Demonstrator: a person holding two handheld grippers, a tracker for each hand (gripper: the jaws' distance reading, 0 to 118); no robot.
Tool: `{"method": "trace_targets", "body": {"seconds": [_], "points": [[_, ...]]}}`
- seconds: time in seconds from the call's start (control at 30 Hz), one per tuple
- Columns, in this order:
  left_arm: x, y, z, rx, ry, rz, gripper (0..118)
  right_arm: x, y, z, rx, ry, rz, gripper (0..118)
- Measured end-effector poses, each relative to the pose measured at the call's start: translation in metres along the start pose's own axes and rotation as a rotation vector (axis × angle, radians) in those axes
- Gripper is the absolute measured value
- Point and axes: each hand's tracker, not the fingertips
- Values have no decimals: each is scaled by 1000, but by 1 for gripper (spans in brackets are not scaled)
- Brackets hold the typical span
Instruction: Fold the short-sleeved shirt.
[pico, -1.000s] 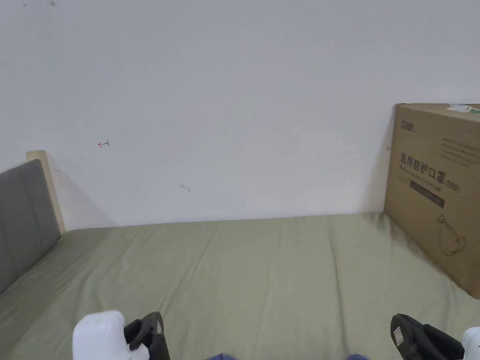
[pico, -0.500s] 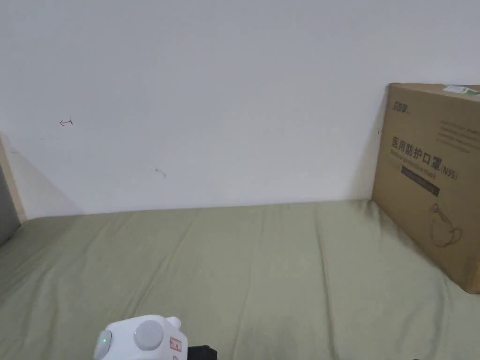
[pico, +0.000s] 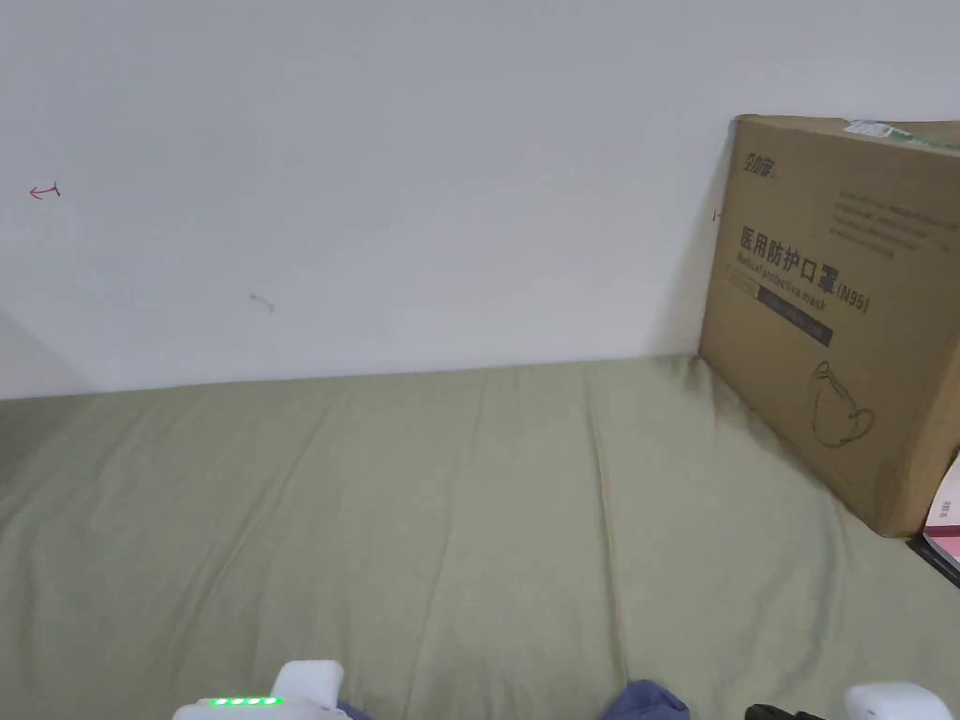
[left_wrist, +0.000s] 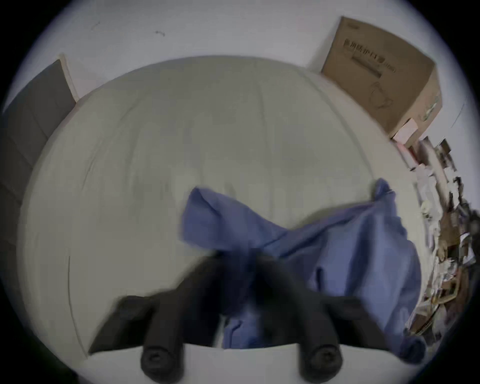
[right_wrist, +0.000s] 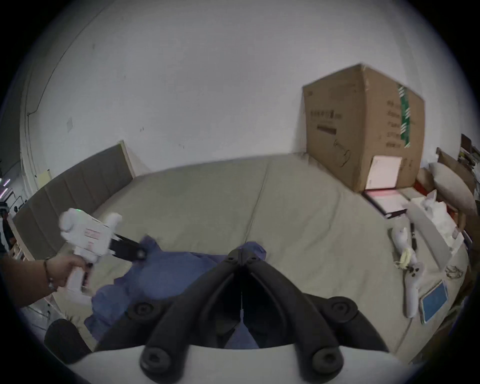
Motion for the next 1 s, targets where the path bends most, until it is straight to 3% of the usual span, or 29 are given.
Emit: {"method": "trace_targets", "body": {"seconds": [0.03,0.13,0.2,0.23,0.3,0.43,0.5,0.53,0.57,0.63,0.67,0.7,0.83,1.0], "points": [[-10,1,11,54,54,-2,6,4,5,-17,-51,6,-21,0],[-28,-6,36,93,-102,97,5,16,20,-69,-174,36,-111,4],[-32,-10,51,116,-117,111,5,22,26,-107,-312,46,-169,76],[-31,-13,57,125,-117,102,5,25,24,-127,-375,58,-200,102],[-29,-18,65,138,-121,68,5,28,20,-156,-441,32,-209,107],[-25,-25,75,128,-118,26,5,24,-1,-207,-633,-22,-131,106],[-27,-27,78,130,-123,19,5,14,-1,-202,-580,-49,-54,105],[-29,-28,80,130,-123,20,5,9,2,-197,-562,-64,-32,99],[-29,-30,81,128,-123,26,5,6,4,-191,-550,-67,-10,77],[-33,-32,86,128,-138,43,5,-2,8,-171,-496,-8,2,12],[-33,-33,90,130,-144,48,5,1,10,-164,-500,45,-43,3],[-32,-34,94,135,-146,49,5,2,13,-156,-498,101,-100,3],[-33,-33,135,253,-111,28,5,3,36,-97,-330,133,-219,3],[-36,-21,212,429,-120,9,5,-14,102,-15,-135,234,-156,3]]}}
